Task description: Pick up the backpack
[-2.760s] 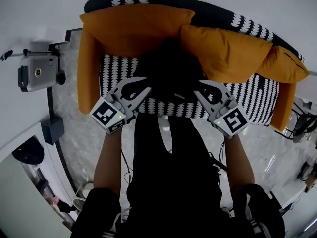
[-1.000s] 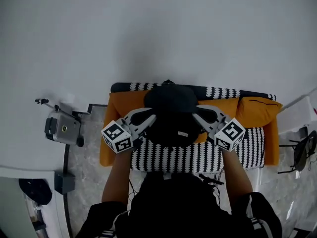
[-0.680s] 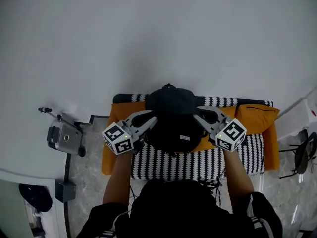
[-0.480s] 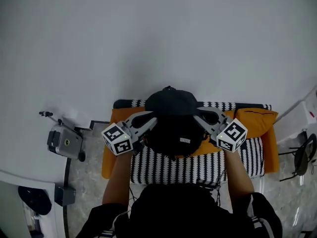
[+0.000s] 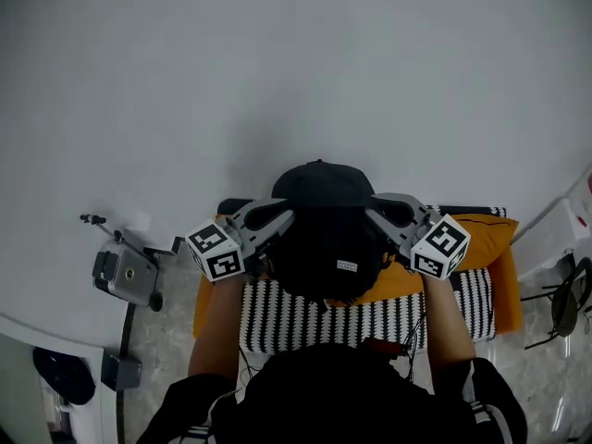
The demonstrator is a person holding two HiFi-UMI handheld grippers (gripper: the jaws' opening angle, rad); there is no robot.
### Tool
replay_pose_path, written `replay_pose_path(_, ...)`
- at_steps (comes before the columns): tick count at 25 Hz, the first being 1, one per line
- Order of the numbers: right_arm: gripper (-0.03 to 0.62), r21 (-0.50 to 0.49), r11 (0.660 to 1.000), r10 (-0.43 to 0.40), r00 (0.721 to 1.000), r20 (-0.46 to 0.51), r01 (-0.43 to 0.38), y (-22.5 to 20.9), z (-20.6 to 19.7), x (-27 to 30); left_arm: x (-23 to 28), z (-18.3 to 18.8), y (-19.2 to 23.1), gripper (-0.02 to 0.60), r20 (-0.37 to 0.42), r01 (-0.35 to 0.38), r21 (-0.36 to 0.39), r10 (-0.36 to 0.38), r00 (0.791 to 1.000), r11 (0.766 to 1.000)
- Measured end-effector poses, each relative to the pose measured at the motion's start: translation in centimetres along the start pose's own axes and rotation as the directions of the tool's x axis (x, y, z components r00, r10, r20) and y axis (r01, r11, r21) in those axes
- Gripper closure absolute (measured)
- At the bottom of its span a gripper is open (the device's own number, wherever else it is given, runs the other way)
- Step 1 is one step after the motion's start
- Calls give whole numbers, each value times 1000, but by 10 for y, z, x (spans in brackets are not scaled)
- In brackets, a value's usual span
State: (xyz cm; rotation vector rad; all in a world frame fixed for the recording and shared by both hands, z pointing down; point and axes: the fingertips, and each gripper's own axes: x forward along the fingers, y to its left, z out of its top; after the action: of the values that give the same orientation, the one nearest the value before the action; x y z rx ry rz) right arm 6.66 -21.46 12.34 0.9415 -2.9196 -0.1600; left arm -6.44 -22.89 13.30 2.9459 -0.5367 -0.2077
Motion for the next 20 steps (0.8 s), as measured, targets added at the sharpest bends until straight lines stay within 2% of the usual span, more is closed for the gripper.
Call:
replay_pose_path(16,531,-108,994,46,993,106,-34,9,84,-8,-1,86,-27,515,73,37,104,-44,996,994)
replay_pose_path(20,531,-154,987,54,995,81,-41,11,101,-7,-3,103,-30,515,97,34,111,-45,994,993)
